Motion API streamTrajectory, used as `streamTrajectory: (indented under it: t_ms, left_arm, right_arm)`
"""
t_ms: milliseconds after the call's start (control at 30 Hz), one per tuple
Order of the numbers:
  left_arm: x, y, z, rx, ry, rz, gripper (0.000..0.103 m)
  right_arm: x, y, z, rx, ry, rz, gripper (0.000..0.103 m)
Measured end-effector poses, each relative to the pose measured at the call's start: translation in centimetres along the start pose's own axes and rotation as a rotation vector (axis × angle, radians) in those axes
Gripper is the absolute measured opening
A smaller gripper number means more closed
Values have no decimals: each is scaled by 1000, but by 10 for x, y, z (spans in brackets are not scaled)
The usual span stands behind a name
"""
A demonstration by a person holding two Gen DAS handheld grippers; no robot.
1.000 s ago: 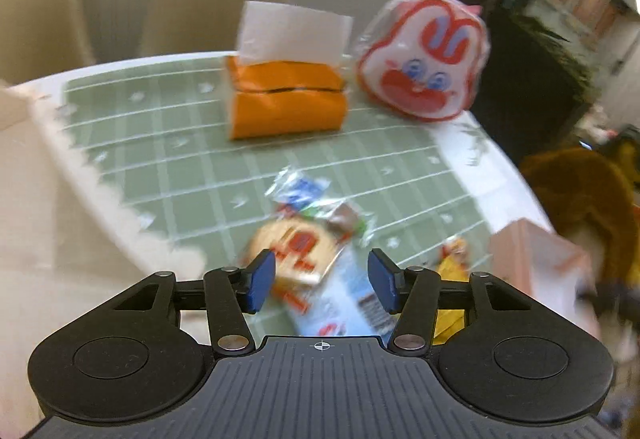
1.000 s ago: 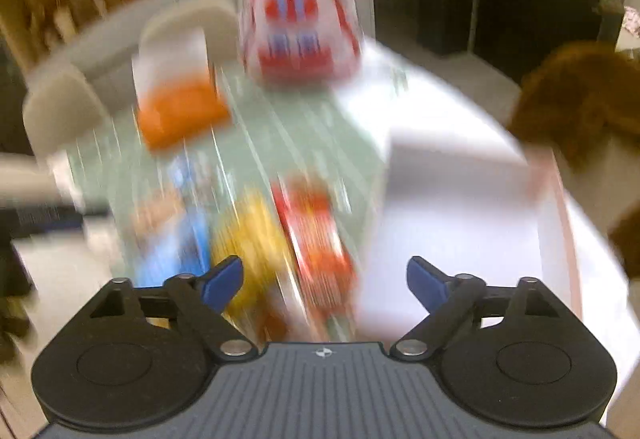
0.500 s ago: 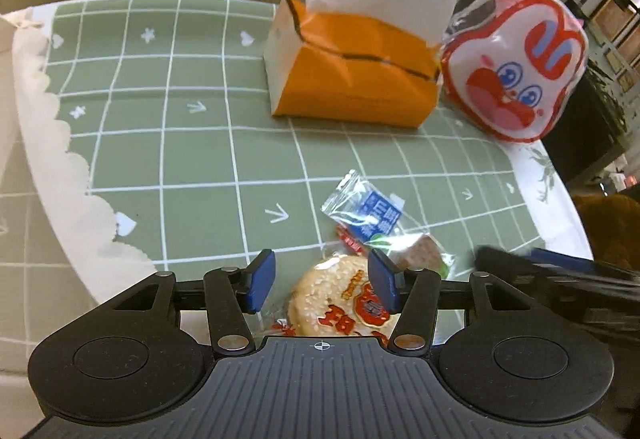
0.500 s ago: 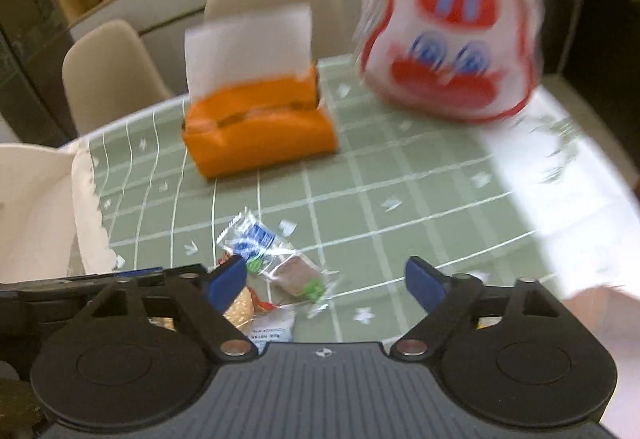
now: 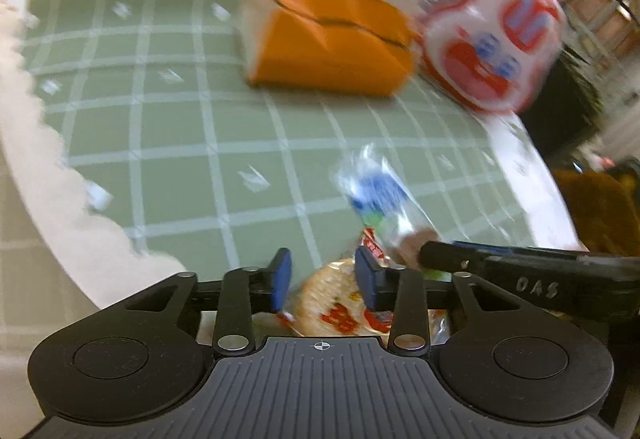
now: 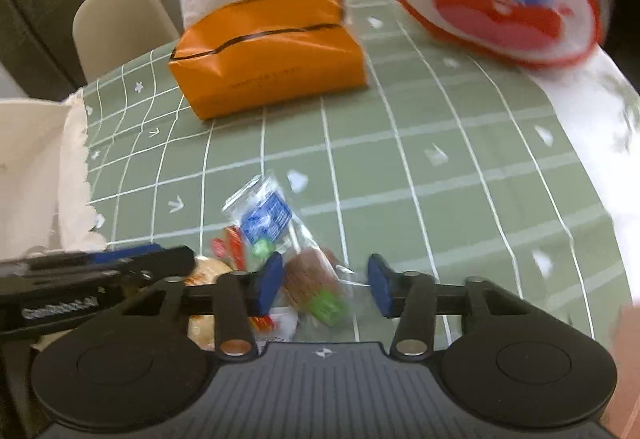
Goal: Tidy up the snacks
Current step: 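Grasp the blue hawthorn packet with right tool while left tool reaches for yellow bread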
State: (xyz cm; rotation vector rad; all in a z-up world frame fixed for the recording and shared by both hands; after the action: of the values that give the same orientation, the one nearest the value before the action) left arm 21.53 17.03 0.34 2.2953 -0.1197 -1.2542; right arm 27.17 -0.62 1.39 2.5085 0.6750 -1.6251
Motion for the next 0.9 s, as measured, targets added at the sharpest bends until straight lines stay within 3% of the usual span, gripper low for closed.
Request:
streamTrajectory:
  t_ms: [33,100,333,433,500,533,567,600,700,900]
  left_arm:
    - [-1,6,5,18,-14,8,37]
    - [-3,19,15,49,-43,26,35]
    - [-16,60,68,123,-129,111,26]
    - [-25,66,82,123,-125,108,25]
    - [-29,63,86,103,-114,93,25]
    - [-32,59,86,85,-106,75,26]
    - [-36,55,86,70,-95,53,26]
    - [-39,51,84,58,-82,33,26]
    - [-53,39,72,30,-38,9,26]
    - [-68,29,61,-7,-8,23,26]
  right_arm:
    - [-6,3,6,18,-13,-13,15]
    - [-20,8,23,31,-31,-7,9]
    - [-67,13,93,70,-37,28,9]
    - [-81,17,91,72,4,84,10]
    - [-81,17,76,60,27,127,20]
    - [-79,17,67,63,39,141,41]
    - [-75,16,58,68,51,161,74]
    - [-70,13,48,74,74,188,86]
    - [-55,3,29,56,132,211,89]
    - [-14,-10,13,80,75,172,89]
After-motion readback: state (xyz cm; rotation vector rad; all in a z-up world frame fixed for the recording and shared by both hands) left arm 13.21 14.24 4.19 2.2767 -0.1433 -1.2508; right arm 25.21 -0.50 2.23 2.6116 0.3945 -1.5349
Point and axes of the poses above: each gripper's, at about its wrist camera, not at the fingertips, and x roughly the way its jaws point, y to its right, z to its underside, the point moved 4 cm from there along x, roughly the way its jaws point, and after that the axes turned 5 degrees about z, right-handed, at the moved point
